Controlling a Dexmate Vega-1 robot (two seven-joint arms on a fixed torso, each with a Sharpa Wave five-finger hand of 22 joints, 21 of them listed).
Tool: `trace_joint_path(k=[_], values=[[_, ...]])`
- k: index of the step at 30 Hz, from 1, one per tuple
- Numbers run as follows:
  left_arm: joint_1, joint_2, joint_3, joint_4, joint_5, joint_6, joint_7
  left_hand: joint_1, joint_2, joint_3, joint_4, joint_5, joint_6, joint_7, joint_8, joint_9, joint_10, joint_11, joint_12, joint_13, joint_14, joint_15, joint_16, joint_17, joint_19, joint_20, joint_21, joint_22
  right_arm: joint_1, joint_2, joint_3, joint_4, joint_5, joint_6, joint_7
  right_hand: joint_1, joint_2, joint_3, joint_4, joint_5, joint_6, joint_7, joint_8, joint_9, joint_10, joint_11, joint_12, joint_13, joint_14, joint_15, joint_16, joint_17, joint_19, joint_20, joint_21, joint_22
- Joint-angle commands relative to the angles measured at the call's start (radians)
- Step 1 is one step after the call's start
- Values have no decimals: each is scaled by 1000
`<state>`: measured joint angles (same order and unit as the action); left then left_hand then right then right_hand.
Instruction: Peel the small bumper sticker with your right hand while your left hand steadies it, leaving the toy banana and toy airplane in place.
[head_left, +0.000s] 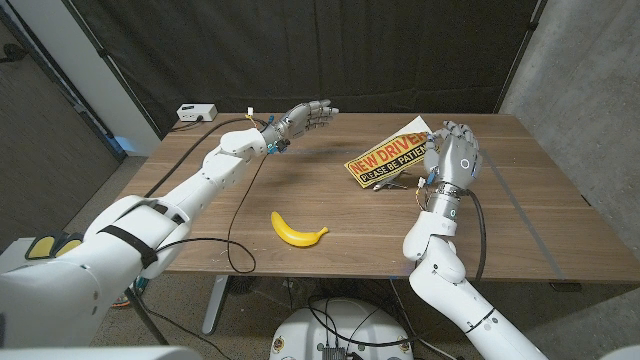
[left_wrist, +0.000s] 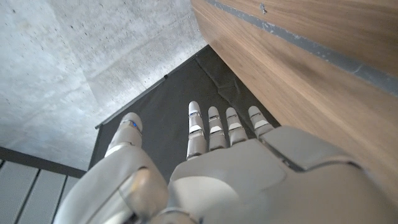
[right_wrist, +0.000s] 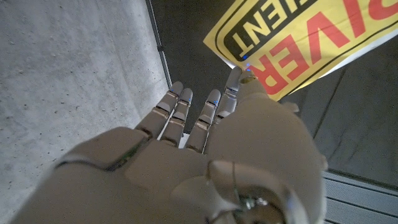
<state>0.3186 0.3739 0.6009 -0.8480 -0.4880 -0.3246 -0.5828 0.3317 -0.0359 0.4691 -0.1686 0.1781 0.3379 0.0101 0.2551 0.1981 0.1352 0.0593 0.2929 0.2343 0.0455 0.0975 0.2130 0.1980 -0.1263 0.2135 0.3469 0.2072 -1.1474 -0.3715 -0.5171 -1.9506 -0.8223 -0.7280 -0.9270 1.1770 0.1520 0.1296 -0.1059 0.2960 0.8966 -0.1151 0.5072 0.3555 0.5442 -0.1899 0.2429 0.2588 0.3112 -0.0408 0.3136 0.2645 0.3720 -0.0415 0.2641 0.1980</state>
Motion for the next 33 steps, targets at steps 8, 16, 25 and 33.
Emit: trace_joint_path(k=[8, 16, 25, 33], values=[[-60, 76, 51, -179, 181, -107, 39, 65, -9, 8, -6, 13, 21, -18, 8, 7, 1, -15, 3, 11, -6, 4, 3, 5, -2, 0, -5, 5, 143, -84, -146, 34, -57, -80, 19, -2, 0, -3, 9, 4, 24, -30, 12, 15, -1, -10, -6, 5, -7, -180, -13, 3, -15, -49, 6, 6], [-83, 63, 61, -197, 195, -129, 35, 151, -16, 21, -13, 11, 74, -22, 28, 8, 37, -58, 18, 19, 26, -16, 15, 3, 28, 0, 2, 5, 168, -99, -184, 42, -92, -96, 30, 0, 1, -4, 10, 6, 24, -31, 17, 21, -1, -11, -7, 7, -11, -181, -19, 3, -17, -49, 7, 7], [-130, 30, 83, -158, 158, -135, -76, 223, -31, 25, -12, 11, 116, -48, 43, 10, 59, -84, 27, 26, 22, -9, 12, 2, 35, 3, -2, 4, 185, -120, -213, 45, -137, -113, 57, 0, 0, -7, 12, 8, 26, -33, 19, 21, -1, -12, -8, 9, -14, -180, -24, 3, -19, -50, 8, 7], [-146, 35, 102, -202, 177, -138, -114, 247, -41, 20, -8, 10, 132, -38, 47, 11, 54, -79, 24, 30, 4, 5, 5, 1, 27, 4, -8, 3, 199, -123, -224, 58, -155, -117, 70, 2, 0, -9, 13, 9, 29, -32, 19, 19, 0, -13, -9, 11, -17, -181, -28, 3, -22, -49, 8, 7]])
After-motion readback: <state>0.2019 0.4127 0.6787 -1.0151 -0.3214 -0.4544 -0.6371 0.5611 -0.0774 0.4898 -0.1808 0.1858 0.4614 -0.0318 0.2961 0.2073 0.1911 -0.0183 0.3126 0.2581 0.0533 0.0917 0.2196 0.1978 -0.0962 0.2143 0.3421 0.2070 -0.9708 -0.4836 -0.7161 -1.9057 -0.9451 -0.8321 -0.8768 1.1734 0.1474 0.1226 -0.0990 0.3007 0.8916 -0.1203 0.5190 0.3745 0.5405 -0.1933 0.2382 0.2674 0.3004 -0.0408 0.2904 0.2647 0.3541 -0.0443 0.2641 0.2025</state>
